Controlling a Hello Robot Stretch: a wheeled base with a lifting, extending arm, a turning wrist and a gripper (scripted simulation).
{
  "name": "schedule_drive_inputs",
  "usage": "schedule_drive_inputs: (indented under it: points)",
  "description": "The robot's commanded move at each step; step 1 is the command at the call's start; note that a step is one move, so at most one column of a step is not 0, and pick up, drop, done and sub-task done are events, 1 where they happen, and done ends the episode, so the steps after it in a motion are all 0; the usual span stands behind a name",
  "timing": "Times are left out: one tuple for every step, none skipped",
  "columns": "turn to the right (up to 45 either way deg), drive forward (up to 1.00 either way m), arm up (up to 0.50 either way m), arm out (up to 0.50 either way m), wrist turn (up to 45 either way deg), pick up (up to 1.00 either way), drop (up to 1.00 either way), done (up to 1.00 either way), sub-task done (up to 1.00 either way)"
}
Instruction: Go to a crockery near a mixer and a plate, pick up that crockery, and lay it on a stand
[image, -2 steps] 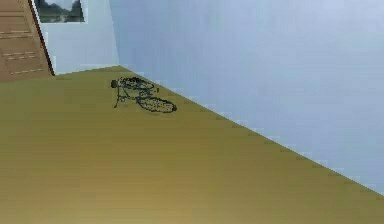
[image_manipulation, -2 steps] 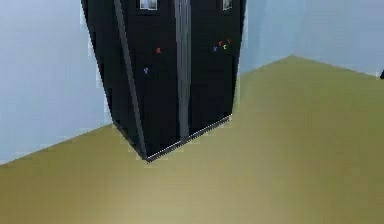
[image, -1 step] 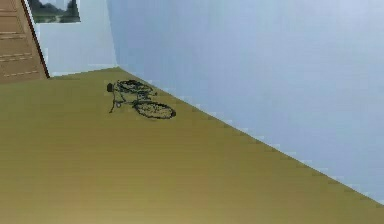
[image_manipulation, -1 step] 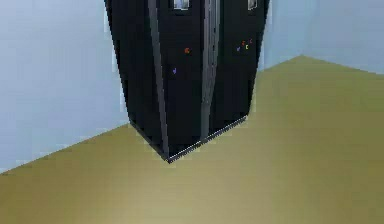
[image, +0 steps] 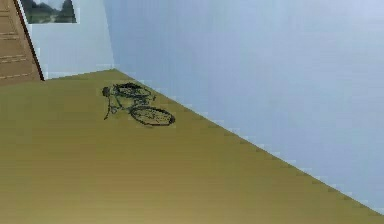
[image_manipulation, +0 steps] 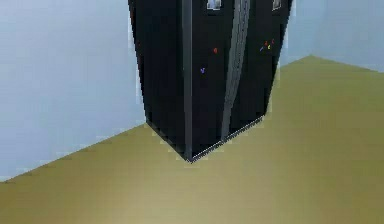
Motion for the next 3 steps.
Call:
schedule_drive_inputs:
  points:
    - [-39.0, 0.00, 0.00, 0.00, 0.0, 0.00, 0.00, 0.00, 0.00]
    - [0.0, 0.40, 0.00, 0.00, 0.0, 0.00, 0.00, 0.00, 0.00]
    - [-45.0, 0.00, 0.00, 0.00, 0.0, 0.00, 0.00, 0.00, 0.00]
